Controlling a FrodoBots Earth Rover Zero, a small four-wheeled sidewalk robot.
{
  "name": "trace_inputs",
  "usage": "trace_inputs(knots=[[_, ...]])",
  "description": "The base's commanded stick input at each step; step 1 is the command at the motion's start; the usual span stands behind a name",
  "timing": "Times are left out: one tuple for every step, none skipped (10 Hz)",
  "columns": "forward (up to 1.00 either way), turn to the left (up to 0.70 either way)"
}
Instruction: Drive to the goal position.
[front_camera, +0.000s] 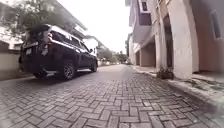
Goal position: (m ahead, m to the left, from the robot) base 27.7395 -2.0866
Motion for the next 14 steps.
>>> trace_inputs(knots=[[0.65, 0.00], [0.67, 0.00], [0.69, 0.00], [0.64, 0.00], [0.51, 0.00], [0.50, 0.00], [0.50, 0.00], [0.50, 0.00], [0.50, 0.00], [0.50, 0.00], [0.50, 0.00], [0.50, 0.00], [0.50, 0.00], [0.50, -0.11]])
